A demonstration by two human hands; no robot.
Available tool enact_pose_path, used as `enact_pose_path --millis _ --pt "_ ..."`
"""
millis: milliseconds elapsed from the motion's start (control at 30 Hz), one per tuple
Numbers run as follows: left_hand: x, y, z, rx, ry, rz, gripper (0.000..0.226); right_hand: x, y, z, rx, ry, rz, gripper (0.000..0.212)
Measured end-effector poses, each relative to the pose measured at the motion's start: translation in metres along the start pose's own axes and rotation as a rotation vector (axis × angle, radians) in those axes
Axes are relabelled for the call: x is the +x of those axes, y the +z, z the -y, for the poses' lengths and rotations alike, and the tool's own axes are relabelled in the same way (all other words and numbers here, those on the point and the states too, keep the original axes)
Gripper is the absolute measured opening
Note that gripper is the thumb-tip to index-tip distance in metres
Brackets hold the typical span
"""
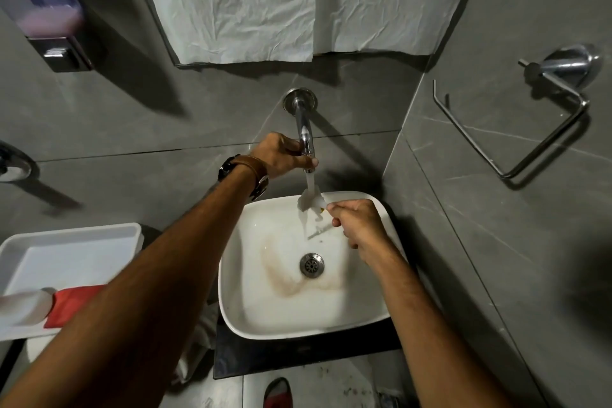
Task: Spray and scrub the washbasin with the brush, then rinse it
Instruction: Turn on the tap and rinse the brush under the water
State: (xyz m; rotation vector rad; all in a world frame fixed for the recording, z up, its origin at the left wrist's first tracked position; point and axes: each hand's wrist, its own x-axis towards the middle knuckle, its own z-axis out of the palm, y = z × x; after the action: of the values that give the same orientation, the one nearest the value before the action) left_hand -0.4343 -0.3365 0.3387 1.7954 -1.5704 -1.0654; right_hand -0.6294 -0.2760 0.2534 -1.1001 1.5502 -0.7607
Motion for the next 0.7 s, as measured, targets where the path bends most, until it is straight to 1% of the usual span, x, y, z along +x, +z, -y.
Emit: enact_pose_path --millis 67,133,200,267,333,433,533,633,700 --pt "0.0 0.0 0.0 -0.001 0.006 0.004 0.039 -0.003 0.0 -0.01 -0.122 -0.01 0.042 0.024" --pt "-0.001 0.0 0.0 -0.006 0.016 0.009 0.038 -0.006 0.0 -0.026 -0.37 0.04 0.15 0.031" --pt "-0.001 0.001 0.0 0.006 0.014 0.001 0.042 -0.008 0.0 -0.044 -0.633 0.124 0.259 0.032" --pt "0.0 0.001 0.0 0.012 0.012 -0.003 0.048 -0.01 -0.004 -0.058 -0.761 0.171 0.268 0.035" --pt "0.0 0.001 0.0 0.006 0.025 0.004 0.046 -0.014 -0.009 -0.062 -0.805 0.174 0.197 0.037" --pt "-0.001 0.001 0.001 0.0 0.035 0.016 0.042 -0.013 -0.015 -0.059 -0.761 0.118 0.112 0.033" --pt "0.0 0.002 0.003 -0.017 0.037 0.032 0.043 -0.011 -0.018 -0.051 -0.626 0.045 0.11 0.023" --pt "0.0 0.003 0.005 -0.025 0.044 0.048 0.037 -0.011 -0.017 -0.039 -0.457 0.005 0.083 0.018" --pt "0.0 0.005 0.007 -0.046 0.043 0.026 0.033 -0.012 -0.015 -0.03 -0.359 -0.017 0.085 0.017"
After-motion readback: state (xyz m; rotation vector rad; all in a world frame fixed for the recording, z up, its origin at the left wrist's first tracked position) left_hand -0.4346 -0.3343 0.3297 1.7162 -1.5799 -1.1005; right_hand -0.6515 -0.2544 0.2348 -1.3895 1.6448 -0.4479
